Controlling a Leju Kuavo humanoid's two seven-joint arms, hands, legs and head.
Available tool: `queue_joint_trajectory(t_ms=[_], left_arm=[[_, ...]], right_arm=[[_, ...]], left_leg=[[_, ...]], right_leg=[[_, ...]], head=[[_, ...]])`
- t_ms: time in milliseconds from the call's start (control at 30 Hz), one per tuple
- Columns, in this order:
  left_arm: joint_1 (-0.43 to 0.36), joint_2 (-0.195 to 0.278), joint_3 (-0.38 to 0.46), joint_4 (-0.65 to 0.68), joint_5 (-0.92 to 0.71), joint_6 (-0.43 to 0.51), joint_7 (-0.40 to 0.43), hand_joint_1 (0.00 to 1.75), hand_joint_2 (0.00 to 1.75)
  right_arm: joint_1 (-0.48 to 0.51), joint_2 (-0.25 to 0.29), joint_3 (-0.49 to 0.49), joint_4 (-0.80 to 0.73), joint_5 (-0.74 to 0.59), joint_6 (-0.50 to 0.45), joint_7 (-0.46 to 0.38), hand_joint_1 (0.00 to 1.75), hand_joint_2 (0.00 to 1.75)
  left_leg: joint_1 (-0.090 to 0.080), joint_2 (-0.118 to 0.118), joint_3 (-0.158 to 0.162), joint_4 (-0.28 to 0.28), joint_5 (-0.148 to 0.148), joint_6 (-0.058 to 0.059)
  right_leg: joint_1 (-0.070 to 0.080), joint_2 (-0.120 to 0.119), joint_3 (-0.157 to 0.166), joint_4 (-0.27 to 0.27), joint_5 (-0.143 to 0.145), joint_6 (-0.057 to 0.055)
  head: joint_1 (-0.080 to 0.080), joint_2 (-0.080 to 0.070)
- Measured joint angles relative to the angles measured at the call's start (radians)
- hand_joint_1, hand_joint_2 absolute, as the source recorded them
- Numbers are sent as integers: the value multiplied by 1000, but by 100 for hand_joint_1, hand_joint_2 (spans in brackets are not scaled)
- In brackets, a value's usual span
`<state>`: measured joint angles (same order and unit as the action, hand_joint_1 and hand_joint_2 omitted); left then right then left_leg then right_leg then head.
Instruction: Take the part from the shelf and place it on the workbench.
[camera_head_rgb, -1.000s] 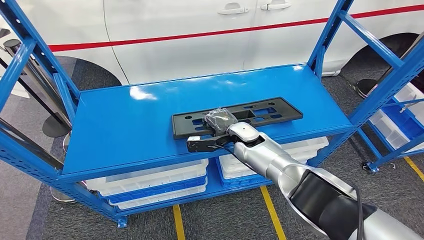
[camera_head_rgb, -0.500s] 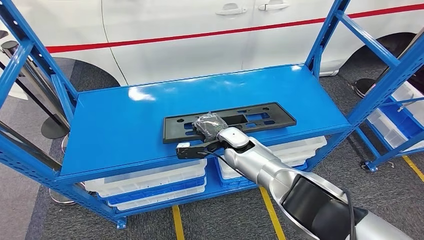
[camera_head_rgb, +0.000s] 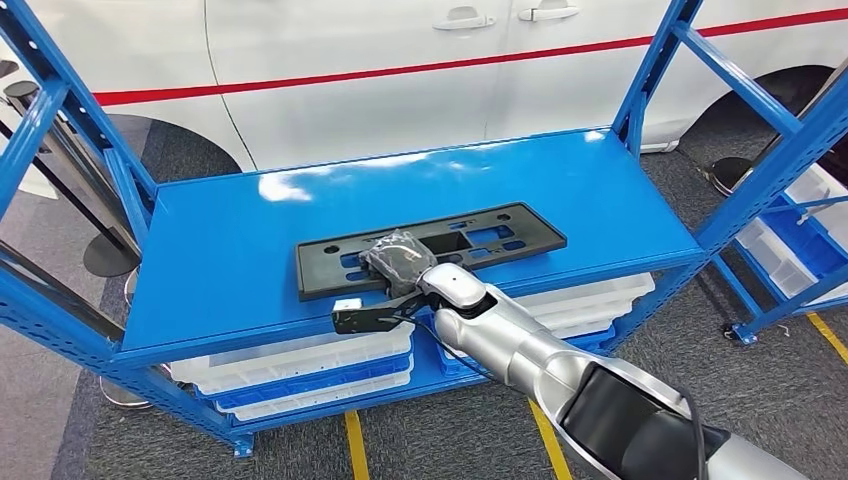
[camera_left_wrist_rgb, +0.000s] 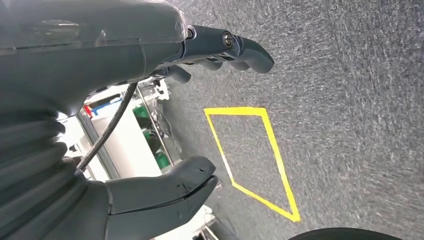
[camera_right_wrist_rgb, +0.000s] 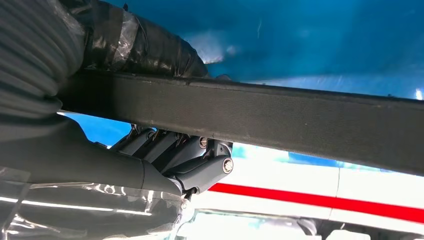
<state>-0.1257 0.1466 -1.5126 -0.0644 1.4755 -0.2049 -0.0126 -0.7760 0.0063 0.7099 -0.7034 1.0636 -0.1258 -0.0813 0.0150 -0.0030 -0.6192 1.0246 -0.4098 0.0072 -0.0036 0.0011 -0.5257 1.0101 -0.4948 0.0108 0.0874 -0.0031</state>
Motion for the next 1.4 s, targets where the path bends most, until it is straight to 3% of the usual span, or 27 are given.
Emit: queue_joint_trajectory(t_ms=[367, 567, 633, 733, 767, 800, 833, 867, 933, 1000, 1067, 1100, 1167, 1233, 1267, 1300, 1333, 1400], left_arm=[[-12, -24, -32, 3, -106, 52, -7, 0, 175], [-23, -24, -37, 2, -184, 77, -2, 0, 175], [-27, -24, -40, 2, -209, 86, 1, 0, 175], [-31, -27, -43, 2, -241, 99, 4, 0, 175], [-31, -28, -44, 1, -245, 100, 4, 0, 175], [-31, -29, -45, 1, -247, 100, 4, 0, 175], [-31, -30, -45, 1, -248, 101, 4, 0, 175], [-31, -31, -46, 1, -248, 101, 4, 0, 175], [-32, -31, -47, 1, -248, 101, 5, 0, 175], [-33, -31, -47, 0, -249, 102, 5, 0, 175], [-33, -32, -47, 0, -249, 102, 5, 0, 175], [-33, -33, -47, 0, -249, 102, 5, 0, 175], [-32, -33, -47, 0, -249, 102, 6, 0, 175], [-33, -33, -47, 0, -251, 103, 6, 0, 175], [-34, -33, -47, 0, -256, 105, 6, 0, 175], [-34, -33, -47, 0, -263, 108, 6, 0, 175], [-35, -33, -47, 0, -272, 112, 6, 0, 175], [-40, -32, -47, 0, -289, 120, 6, 0, 175]], right_arm=[[78, -98, -46, -190, 165, -266, 13, 175, 175], [90, -118, -51, -228, 251, -356, 41, 175, 175], [92, -127, -52, -238, 278, -376, 51, 175, 175], [101, -139, -52, -249, 306, -400, 61, 175, 175], [107, -142, -52, -251, 309, -402, 62, 175, 175], [112, -144, -52, -252, 310, -403, 62, 175, 175], [115, -147, -52, -254, 311, -403, 62, 175, 175], [117, -149, -52, -257, 312, -403, 62, 175, 175], [116, -153, -53, -263, 313, -404, 62, 175, 175], [117, -154, -53, -267, 315, -405, 61, 175, 175], [117, -154, -53, -270, 317, -405, 61, 175, 175], [116, -155, -53, -272, 317, -405, 61, 175, 175], [115, -155, -53, -276, 318, -405, 61, 175, 175], [116, -155, -53, -278, 321, -406, 61, 175, 175], [117, -156, -53, -278, 324, -407, 62, 175, 175], [117, -156, -53, -280, 328, -408, 62, 175, 175], [118, -156, -53, -282, 332, -409, 61, 175, 175], [118, -156, -53, -295, 337, -410, 60, 175, 175]], left_leg=[[-7, -2, -4, 2, -3, 4], [-9, 0, -1, -3, -1, 19], [-3, 3, 3, -16, 8, 30], [-1, 5, 0, -19, 12, 34], [-1, 5, -2, -17, 12, 33], [1, 5, -3, -15, 12, 33], [3, 5, -5, -11, 11, 31], [6, 4, -8, -5, 10, 27], [8, 2, -17, 5, 11, 12], [6, 0, -24, 7, 19, -5], [8, -2, -30, 6, 26, -21], [9, -2, -37, 14, 15, -26], [13, -1, -65, 83, -49, -32], [13, 0, -105, 212, -136, -36], [12, 0, -116, 265, -161, -36], [11, 0, -110, 286, -165, -35], [10, 0, -85, 270, -150, -31], [3, 0, 11, 146, -114, -15]], right_leg=[[-10, 0, -1, -1, 1, 4], [-16, 0, 1, -1, -4, 18], [-15, 1, -17, 43, -39, 22], [-19, 0, -103, 228, -133, 27], [-21, 0, -124, 272, -140, 29], [-23, 0, -129, 280, -127, 32], [-26, 0, -114, 245, -95, 34], [-29, -1, -84, 179, -55, 36], [-28, 2, -32, 64, -7, 34], [-22, 6, -28, 36, 0, 22], [-21, 4, -39, 34, 12, 3], [-21, 3, -46, 32, 20, -8], [-20, 0, -62, 27, 37, -29], [-14, 0, -84, 28, 53, -37], [-10, 0, -95, 29, 62, -39], [-7, 0, -107, 30, 70, -39], [-4, 0, -118, 32, 77, -39], [0, -1, -136, 37, 91, -37]], head=[[0, 0], [0, 0], [0, 0], [0, 0], [0, 0], [0, 0], [0, 0], [0, 0], [0, 0], [0, 0], [0, 0], [0, 0], [0, 0], [0, 0], [0, 0], [0, 0], [0, 0], [0, 0]])
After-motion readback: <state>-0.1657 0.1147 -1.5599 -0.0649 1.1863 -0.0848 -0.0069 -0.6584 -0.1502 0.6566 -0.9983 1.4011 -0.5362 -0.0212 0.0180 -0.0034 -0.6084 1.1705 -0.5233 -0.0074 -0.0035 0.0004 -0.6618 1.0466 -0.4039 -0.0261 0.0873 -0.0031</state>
